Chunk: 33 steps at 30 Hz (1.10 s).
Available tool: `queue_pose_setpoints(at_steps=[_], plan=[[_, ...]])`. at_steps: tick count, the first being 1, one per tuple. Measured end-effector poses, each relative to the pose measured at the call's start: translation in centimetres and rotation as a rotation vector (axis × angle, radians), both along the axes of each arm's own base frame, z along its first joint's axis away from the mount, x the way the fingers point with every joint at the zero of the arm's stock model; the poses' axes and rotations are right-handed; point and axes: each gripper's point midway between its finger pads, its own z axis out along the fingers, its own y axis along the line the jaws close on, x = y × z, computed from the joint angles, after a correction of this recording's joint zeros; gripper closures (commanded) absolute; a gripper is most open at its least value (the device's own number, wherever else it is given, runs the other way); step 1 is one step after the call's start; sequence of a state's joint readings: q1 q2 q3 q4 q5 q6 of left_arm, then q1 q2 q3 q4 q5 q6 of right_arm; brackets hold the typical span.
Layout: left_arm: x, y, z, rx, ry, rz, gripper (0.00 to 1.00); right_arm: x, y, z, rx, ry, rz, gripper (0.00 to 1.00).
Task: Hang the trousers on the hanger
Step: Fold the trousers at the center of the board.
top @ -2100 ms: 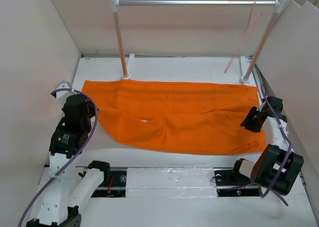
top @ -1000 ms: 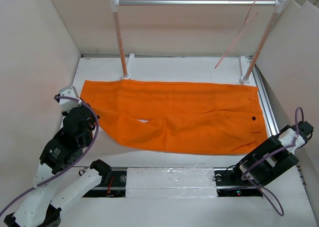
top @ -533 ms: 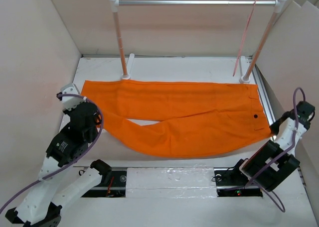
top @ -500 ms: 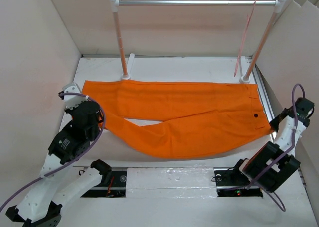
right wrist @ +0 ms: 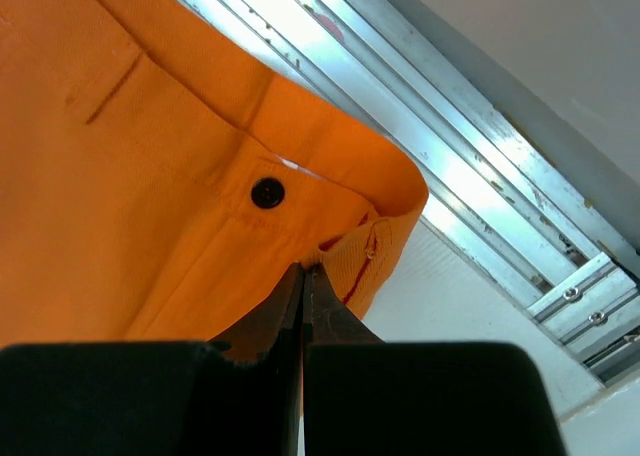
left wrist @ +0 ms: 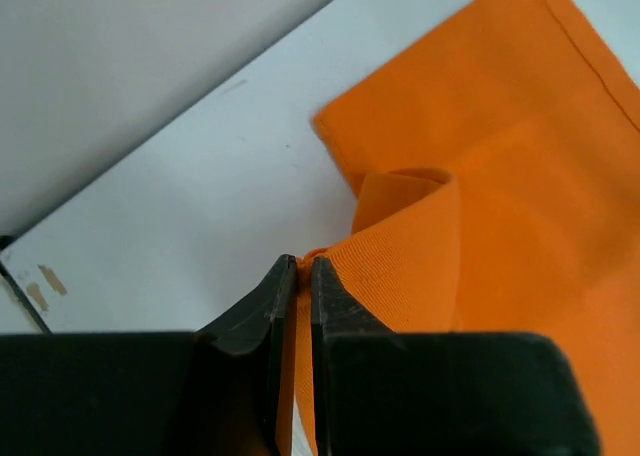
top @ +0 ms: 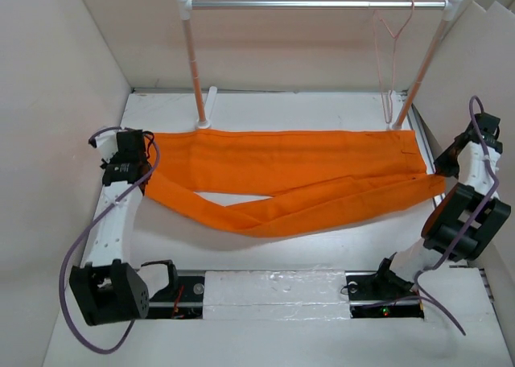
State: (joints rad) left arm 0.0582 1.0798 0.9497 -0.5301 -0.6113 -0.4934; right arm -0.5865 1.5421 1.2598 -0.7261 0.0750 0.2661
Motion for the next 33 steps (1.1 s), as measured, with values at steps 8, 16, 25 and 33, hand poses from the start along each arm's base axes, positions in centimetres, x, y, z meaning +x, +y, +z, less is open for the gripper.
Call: queue_pose_setpoints(at_steps=[8, 16, 25, 33], plan=[[4.8, 1.4, 0.1, -0.115, -0.027, 0.041, 1.0, 7.5, -1.4, 1.7, -0.028, -0.036, 0.068, 1.0], [13.3, 3.5, -0.2, -0.076, -0.002, 0.072, 1.0, 14.7, -1.1, 2.3, -0.036, -0.101, 0.152, 1.0], [19.2, 4.7, -0.6, -0.05, 0.002, 0.069, 0.7, 21.1, -2.6, 2.8, -0.018, -0.223, 0.185, 0.42], [22.6, 5.5, -2.3, -0.055, 0.044, 0.06, 0.2, 22.1, -2.1, 1.1, 0.016, -0.273, 0.246, 0.31]])
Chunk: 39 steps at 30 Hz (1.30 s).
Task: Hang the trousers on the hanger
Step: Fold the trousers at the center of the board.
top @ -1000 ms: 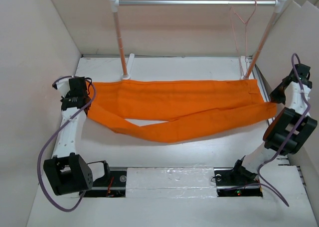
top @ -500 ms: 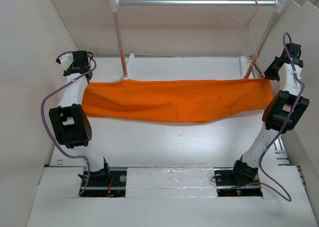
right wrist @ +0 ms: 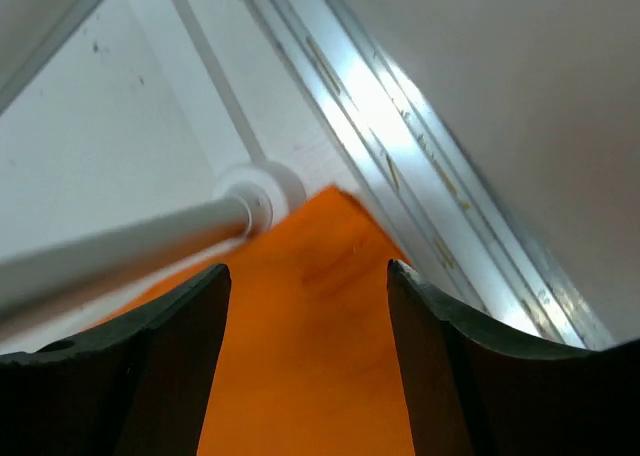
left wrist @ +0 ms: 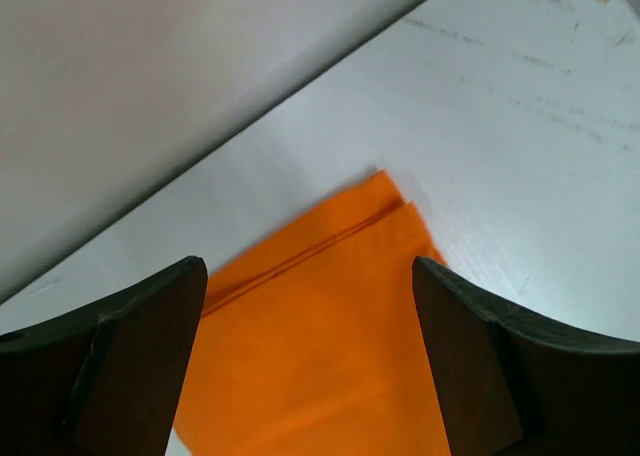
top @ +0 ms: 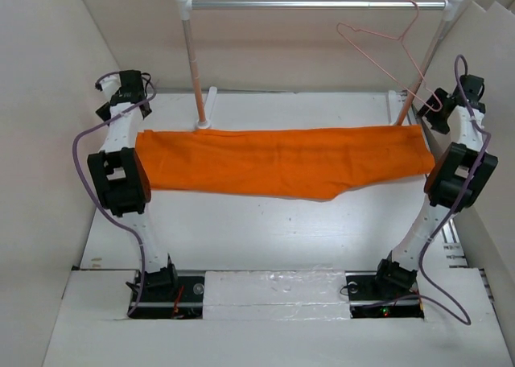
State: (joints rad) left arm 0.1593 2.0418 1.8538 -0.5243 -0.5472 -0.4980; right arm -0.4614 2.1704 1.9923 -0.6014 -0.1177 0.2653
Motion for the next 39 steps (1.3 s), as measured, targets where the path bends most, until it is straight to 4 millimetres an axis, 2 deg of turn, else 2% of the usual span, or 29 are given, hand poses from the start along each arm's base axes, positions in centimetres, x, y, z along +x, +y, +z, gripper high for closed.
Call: queue_pose_setpoints(at_steps=[3, 4, 6, 7, 10, 12, 14, 15, 17, 20, 22, 24, 25, 26, 29, 32, 33, 34, 35, 38, 39], plan=[[-3.5, -0.9, -0.3, -0.025, 0.03, -0.006, 0.26, -2.5, 2.0, 0.0, 0.025, -0.007, 0.028, 0.46], [-4.8, -1.2, 0.1, -0.033, 0.022, -0.006, 0.26, -3.5, 3.0, 0.3, 0.03, -0.013, 0.039, 0.69], [-7.8, -2.1, 0.8, -0.056, -0.007, -0.011, 0.29, -5.5, 5.1, 1.5, 0.013, -0.046, 0.07, 0.94], [-9.4, -2.6, 1.0, -0.075, -0.032, -0.015, 0.3, -6.4, 6.8, 2.1, 0.006, -0.062, 0.092, 1.0], [-14.0, -3.5, 0.2, -0.152, -0.08, -0.003, 0.3, -8.6, 12.5, 4.0, -0.032, -0.14, 0.189, 1.0], [-16.2, -3.5, -1.8, -0.213, -0.075, 0.023, 0.27, -10.3, 16.5, 4.0, -0.037, -0.172, 0.264, 1.0], [-17.7, -3.3, -5.0, -0.278, -0.033, 0.053, 0.25, -12.4, 19.4, 2.9, -0.019, -0.18, 0.326, 0.82], [-18.5, -3.3, -6.8, -0.313, 0.003, 0.068, 0.24, -13.6, 20.0, 1.9, -0.009, -0.164, 0.336, 0.61], [-19.4, -3.6, -9.6, -0.369, 0.071, 0.082, 0.23, -15.4, 20.0, 0.0, 0.004, -0.135, 0.328, 0.49], [-19.4, -4.6, -12.6, -0.441, 0.138, 0.071, 0.23, -17.6, 19.2, -3.0, 0.049, -0.081, 0.307, 0.39], [-18.9, -5.1, -13.3, -0.47, 0.139, 0.061, 0.22, -18.6, 18.7, -4.5, 0.077, -0.058, 0.293, 0.37], [-18.3, -5.3, -13.4, -0.483, 0.115, 0.054, 0.23, -19.5, 18.7, -5.9, 0.11, -0.04, 0.289, 0.36], [-17.9, -5.3, -13.3, -0.488, 0.101, 0.053, 0.23, -19.5, 18.9, -5.9, 0.117, -0.045, 0.295, 0.36], [-17.6, -5.3, -13.3, -0.491, 0.087, 0.051, 0.23, -20.3, 18.8, -7.0, 0.132, -0.023, 0.285, 0.35], [-16.7, -5.3, -13.5, -0.5, 0.059, 0.053, 0.25, -20.5, 18.2, -8.1, 0.169, -0.019, 0.268, 0.31], [-15.9, -5.1, -13.6, -0.504, 0.035, 0.055, 0.49, -19.8, 16.7, -9.6, 0.199, -0.017, 0.23, 0.31], [-15.6, -5.1, -13.7, -0.504, 0.031, 0.057, 0.62, -19.7, 16.4, -10.3, 0.211, -0.01, 0.214, 0.31], [-15.4, -5.0, -13.7, -0.506, 0.024, 0.057, 0.69, -19.5, 16.1, -10.9, 0.222, -0.006, 0.203, 0.31], [-15.4, -5.0, -13.8, -0.503, 0.028, 0.051, 0.85, -18.9, 15.8, -10.8, 0.226, -0.025, 0.197, 0.35], [-15.4, -4.7, -13.9, -0.49, 0.035, 0.059, 1.0, -17.3, 15.2, -10.9, 0.236, -0.055, 0.185, 0.54], [-15.5, -4.6, -13.8, -0.483, 0.039, 0.062, 1.0, -16.9, 15.1, -11.1, 0.243, -0.057, 0.179, 0.71]])
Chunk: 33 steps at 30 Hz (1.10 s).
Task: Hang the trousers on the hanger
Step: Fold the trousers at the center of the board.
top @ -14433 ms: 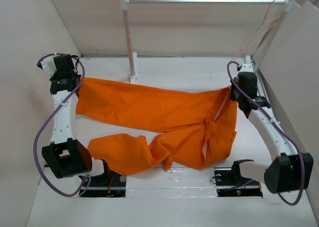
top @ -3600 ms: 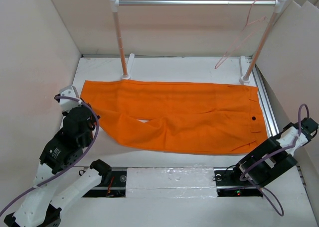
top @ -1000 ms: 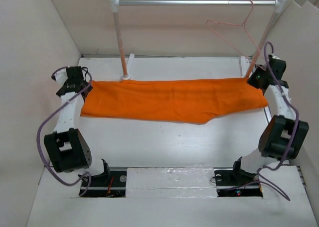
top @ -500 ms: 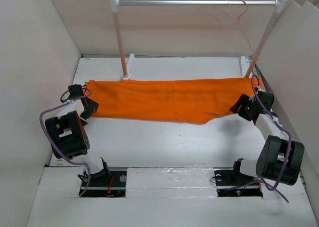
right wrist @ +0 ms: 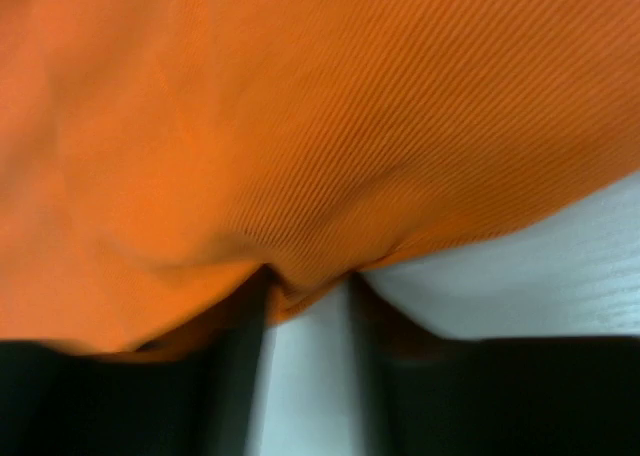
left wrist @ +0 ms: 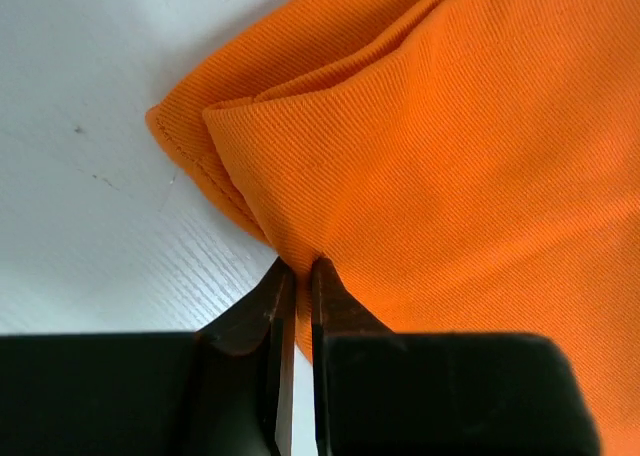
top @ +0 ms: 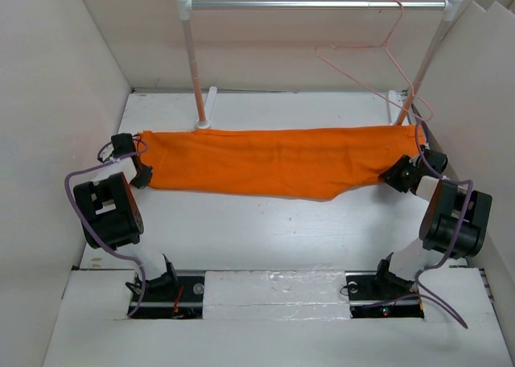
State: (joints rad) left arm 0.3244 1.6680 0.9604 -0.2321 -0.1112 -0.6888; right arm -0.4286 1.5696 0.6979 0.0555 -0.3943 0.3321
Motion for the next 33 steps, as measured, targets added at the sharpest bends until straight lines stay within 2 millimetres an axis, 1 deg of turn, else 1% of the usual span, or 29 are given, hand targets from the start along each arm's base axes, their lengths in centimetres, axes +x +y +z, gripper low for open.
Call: queue_pose_setpoints(at_steps=[1, 2, 3, 4, 7, 9, 11, 14, 16, 17, 18, 19, 20, 21, 22, 23, 24, 26, 27, 28, 29, 31, 32, 33], plan=[[0.0, 0.1, 0.1, 0.009, 0.006, -0.004, 1.0, 0.3, -0.1, -0.2, 0.004, 0.001, -0.004, 0.8], [0.0, 0.1, 0.3, 0.018, 0.013, -0.009, 1.0, 0.5, 0.0, -0.3, 0.011, 0.004, -0.008, 0.88], [0.0, 0.2, 0.4, 0.028, 0.02, -0.01, 1.0, 0.6, -0.1, -0.5, 0.015, 0.006, -0.015, 0.99], [-0.1, 0.3, 0.6, 0.038, 0.027, -0.012, 1.0, 0.7, -0.1, -0.6, 0.019, 0.008, -0.017, 1.0], [-0.4, 0.9, 0.8, 0.072, 0.054, -0.006, 1.0, 0.7, 0.1, -0.5, 0.021, 0.006, -0.018, 1.0], [-1.2, 1.4, 0.8, 0.104, 0.087, 0.011, 1.0, 0.2, 0.3, -0.2, 0.016, 0.002, -0.019, 1.0], [-2.2, 2.0, 0.6, 0.136, 0.131, 0.032, 1.0, -1.0, 0.8, 0.8, 0.009, -0.011, -0.02, 1.0], [-4.3, 3.1, 0.5, 0.16, 0.186, 0.075, 1.0, -3.6, 1.8, 3.1, -0.014, -0.054, -0.019, 1.0], [-6.5, 3.9, 0.4, 0.14, 0.21, 0.126, 1.0, -5.5, 2.4, 4.0, -0.018, -0.072, -0.018, 1.0], [-7.9, 4.4, 0.5, 0.131, 0.22, 0.157, 0.97, -6.5, 2.8, 4.2, -0.015, -0.072, -0.017, 1.0], [-9.1, 4.7, 0.5, 0.123, 0.232, 0.182, 0.77, -7.5, 3.2, 4.3, -0.01, -0.068, -0.021, 0.95], [-10.5, 5.0, 0.7, 0.118, 0.251, 0.212, 0.65, -8.5, 3.5, 4.4, -0.008, -0.068, -0.022, 0.84], [-11.3, 5.3, 0.8, 0.123, 0.265, 0.226, 0.54, -9.2, 3.6, 4.3, -0.011, -0.066, -0.028, 0.67], [-11.8, 5.8, 1.1, 0.128, 0.265, 0.254, 0.38, -9.6, 3.5, 4.3, -0.015, -0.064, -0.032, 0.47], [-12.0, 6.2, 1.3, 0.132, 0.262, 0.269, 0.31, -9.7, 3.2, 4.2, -0.022, -0.061, -0.04, 0.39], [-12.0, 6.2, 1.6, 0.131, 0.253, 0.277, 0.29, -9.8, 2.9, 4.0, -0.023, -0.052, -0.043, 0.32], [-11.7, 5.8, 2.0, 0.132, 0.24, 0.271, 0.28, -9.9, 2.6, 3.7, -0.02, -0.035, -0.042, 0.26], [-10.2, 4.5, 3.3, 0.137, 0.198, 0.223, 0.28, -10.2, 2.0, 3.0, -0.004, 0.01, -0.043, 0.25], [-9.0, 3.5, 4.3, 0.147, 0.16, 0.181, 0.28, -10.3, 1.8, 2.9, 0.003, 0.027, -0.044, 0.24], [-7.5, 2.0, 5.4, 0.162, 0.116, 0.128, 0.29, -10.5, 1.4, 3.0, 0.004, 0.033, -0.052, 0.24], [-5.9, 0.3, 6.8, 0.176, 0.057, 0.065, 0.29, -10.6, 1.0, 3.3, 0.002, 0.035, -0.059, 0.24], [-2.9, -4.5, 9.5, 0.179, -0.078, -0.09, 0.3, -10.5, 0.2, 4.1, -0.007, 0.029, -0.078, 0.24], [-2.0, -6.7, 10.5, 0.17, -0.133, -0.157, 0.32, -10.5, 0.1, 4.2, -0.009, 0.029, -0.077, 0.23], [-1.4, -8.9, 11.2, 0.151, -0.183, -0.223, 0.33, -10.1, -0.8, 5.0, -0.022, 0.008, -0.098, 0.23]])
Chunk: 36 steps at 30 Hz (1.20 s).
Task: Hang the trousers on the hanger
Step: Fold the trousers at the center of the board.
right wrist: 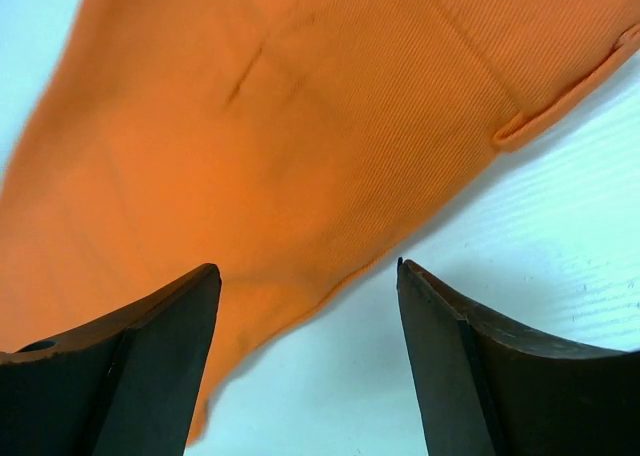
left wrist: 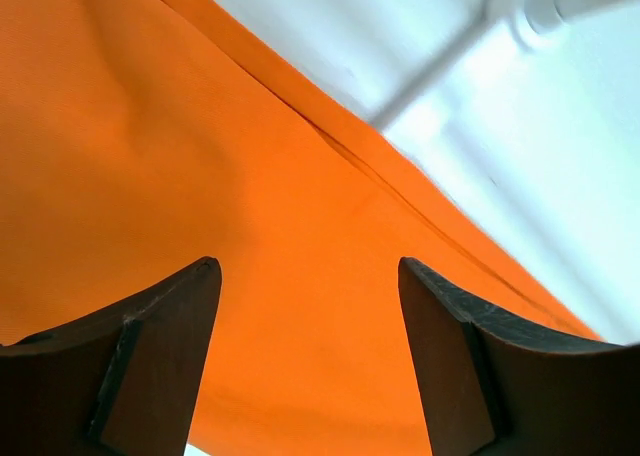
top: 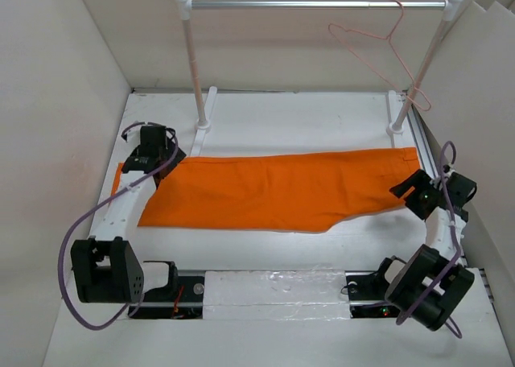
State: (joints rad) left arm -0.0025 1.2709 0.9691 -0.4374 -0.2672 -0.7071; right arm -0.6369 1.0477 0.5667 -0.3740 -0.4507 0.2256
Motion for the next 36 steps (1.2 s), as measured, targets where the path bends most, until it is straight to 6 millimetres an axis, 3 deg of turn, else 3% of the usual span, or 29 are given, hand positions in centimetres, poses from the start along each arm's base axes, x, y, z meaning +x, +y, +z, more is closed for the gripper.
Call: queue_pose_setpoints(at_steps=[1, 3, 6, 9, 12, 18, 23, 24, 27, 30, 34, 36], plan=[[0.4, -1.5, 0.4, -0.017, -0.039, -0.05, 0.34, 0.0, -0.6, 0.2, -0.002, -0.011, -0.019, 0.22], [0.3, -2.6, -0.5, -0.043, -0.057, -0.088, 0.34, -0.2, -2.6, 0.0, 0.008, -0.027, -0.095, 0.18], [-0.2, -2.0, -3.7, -0.057, 0.021, -0.073, 0.34, -1.3, -5.5, -1.7, 0.044, -0.013, -0.23, 0.11], [0.2, -1.2, -6.9, -0.057, 0.107, -0.053, 0.34, -1.4, -6.2, -3.5, 0.1, 0.012, -0.282, 0.1], [1.2, -0.5, -8.4, -0.044, 0.154, -0.038, 0.34, -0.4, -6.8, -4.0, 0.137, -0.013, -0.297, 0.09], [4.3, 2.1, -8.3, -0.022, 0.143, 0.045, 0.35, 2.0, -8.6, -3.9, 0.153, -0.09, -0.317, 0.14], [3.2, 7.0, -10.6, -0.047, 0.198, 0.196, 0.35, 3.1, -9.4, -4.2, 0.165, -0.121, -0.32, 0.2], [2.8, 7.9, -11.2, -0.057, 0.213, 0.228, 0.35, 3.2, -9.5, -4.2, 0.164, -0.124, -0.321, 0.27], [2.8, 9.8, -11.1, -0.095, 0.194, 0.286, 0.32, 3.4, -9.7, -4.4, 0.166, -0.128, -0.324, 0.3], [2.8, 10.6, -10.9, -0.118, 0.181, 0.313, 0.29, 3.9, -10.1, -4.6, 0.172, -0.131, -0.319, 0.4], [2.7, 10.1, -9.9, -0.133, 0.162, 0.296, 0.25, 3.8, -10.1, -5.2, 0.173, -0.113, -0.317, 0.74], [2.9, 9.4, -8.4, -0.129, 0.131, 0.269, 0.31, 3.7, -10.0, -5.3, 0.173, -0.107, -0.315, 0.93]])
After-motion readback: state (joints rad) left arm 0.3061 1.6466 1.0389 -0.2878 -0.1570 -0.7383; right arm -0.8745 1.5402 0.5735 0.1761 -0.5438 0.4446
